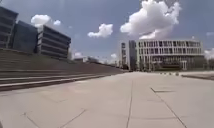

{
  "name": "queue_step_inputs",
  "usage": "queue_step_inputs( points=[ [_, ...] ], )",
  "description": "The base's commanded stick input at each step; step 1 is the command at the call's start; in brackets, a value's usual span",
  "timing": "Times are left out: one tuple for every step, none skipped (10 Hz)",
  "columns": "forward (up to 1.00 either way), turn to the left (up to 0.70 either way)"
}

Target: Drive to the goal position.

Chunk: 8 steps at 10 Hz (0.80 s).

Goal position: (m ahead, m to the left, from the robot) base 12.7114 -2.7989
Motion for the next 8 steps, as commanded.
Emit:
queue_step_inputs(
  points=[
    [0.50,0.00],
    [0.50,0.00],
    [0.50,0.00],
    [0.50,0.00],
    [0.50,0.00],
    [0.50,0.00],
    [0.50,0.00],
    [0.50,0.00]
  ],
)
